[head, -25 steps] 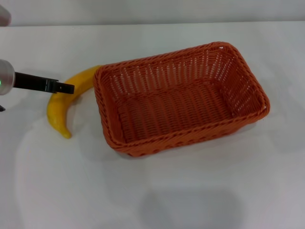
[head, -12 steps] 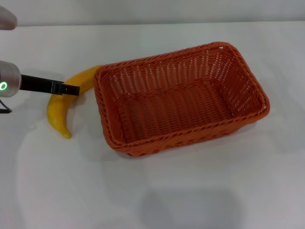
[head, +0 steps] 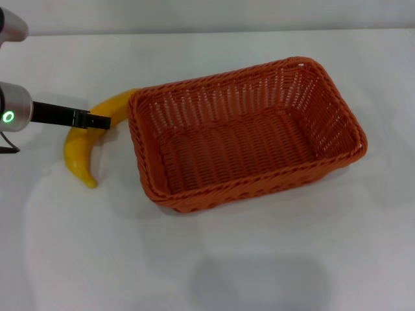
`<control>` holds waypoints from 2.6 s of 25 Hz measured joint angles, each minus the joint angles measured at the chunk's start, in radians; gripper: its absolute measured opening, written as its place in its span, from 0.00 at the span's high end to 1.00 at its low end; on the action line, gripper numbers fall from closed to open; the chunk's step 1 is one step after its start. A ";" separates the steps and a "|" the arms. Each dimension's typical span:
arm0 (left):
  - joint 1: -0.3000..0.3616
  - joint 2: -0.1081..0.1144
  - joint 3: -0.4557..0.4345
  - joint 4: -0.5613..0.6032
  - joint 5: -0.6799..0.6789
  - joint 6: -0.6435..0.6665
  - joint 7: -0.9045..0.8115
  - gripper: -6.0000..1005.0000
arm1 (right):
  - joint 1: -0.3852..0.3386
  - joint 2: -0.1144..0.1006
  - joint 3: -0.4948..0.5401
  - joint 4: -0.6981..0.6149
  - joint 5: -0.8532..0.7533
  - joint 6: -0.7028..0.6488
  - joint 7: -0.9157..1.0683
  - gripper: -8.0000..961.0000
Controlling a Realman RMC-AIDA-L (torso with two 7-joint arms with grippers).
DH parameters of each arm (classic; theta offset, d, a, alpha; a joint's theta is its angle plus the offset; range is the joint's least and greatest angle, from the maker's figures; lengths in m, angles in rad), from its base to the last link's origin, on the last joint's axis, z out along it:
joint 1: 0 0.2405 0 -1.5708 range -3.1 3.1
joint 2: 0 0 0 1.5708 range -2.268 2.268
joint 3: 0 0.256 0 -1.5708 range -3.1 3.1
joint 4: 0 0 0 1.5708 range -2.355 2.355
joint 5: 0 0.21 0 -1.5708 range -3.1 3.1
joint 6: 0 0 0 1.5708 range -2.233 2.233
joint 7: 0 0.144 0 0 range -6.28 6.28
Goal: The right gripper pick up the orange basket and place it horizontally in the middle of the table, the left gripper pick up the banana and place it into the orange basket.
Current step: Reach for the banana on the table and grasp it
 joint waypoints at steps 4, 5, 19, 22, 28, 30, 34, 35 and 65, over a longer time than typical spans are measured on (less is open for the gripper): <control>-0.001 -0.001 0.000 -0.016 -0.002 -0.011 0.006 0.22 | 0.000 0.000 0.000 0.000 0.000 0.000 0.000 0.09; -0.001 -0.001 0.000 -0.020 -0.005 -0.013 0.010 0.22 | 0.001 0.000 0.000 0.000 0.000 0.000 0.000 0.09; -0.011 -0.001 0.000 -0.052 -0.030 -0.037 0.034 0.22 | 0.001 0.001 0.000 0.000 0.000 0.000 0.000 0.09; -0.011 -0.001 0.000 -0.058 -0.033 -0.041 0.035 0.22 | 0.001 0.001 0.000 0.000 0.000 0.000 0.000 0.09; -0.011 -0.001 0.001 -0.063 -0.034 -0.047 0.035 0.22 | 0.001 0.002 0.000 0.000 0.000 0.000 0.000 0.09; -0.011 -0.001 0.001 -0.063 -0.035 -0.047 0.035 0.22 | 0.001 0.002 0.000 -0.001 0.001 0.000 0.000 0.09; -0.011 -0.001 -0.006 -0.063 -0.039 -0.047 0.020 0.22 | 0.000 0.002 0.000 -0.001 0.004 0.000 0.000 0.09; -0.011 -0.001 -0.006 -0.063 -0.039 -0.047 0.017 0.22 | 0.000 0.002 0.001 -0.001 0.006 0.000 0.000 0.09; 0.004 -0.002 -0.003 -0.066 -0.037 -0.032 0.016 0.48 | -0.008 0.001 0.014 -0.003 0.009 -0.031 0.023 0.09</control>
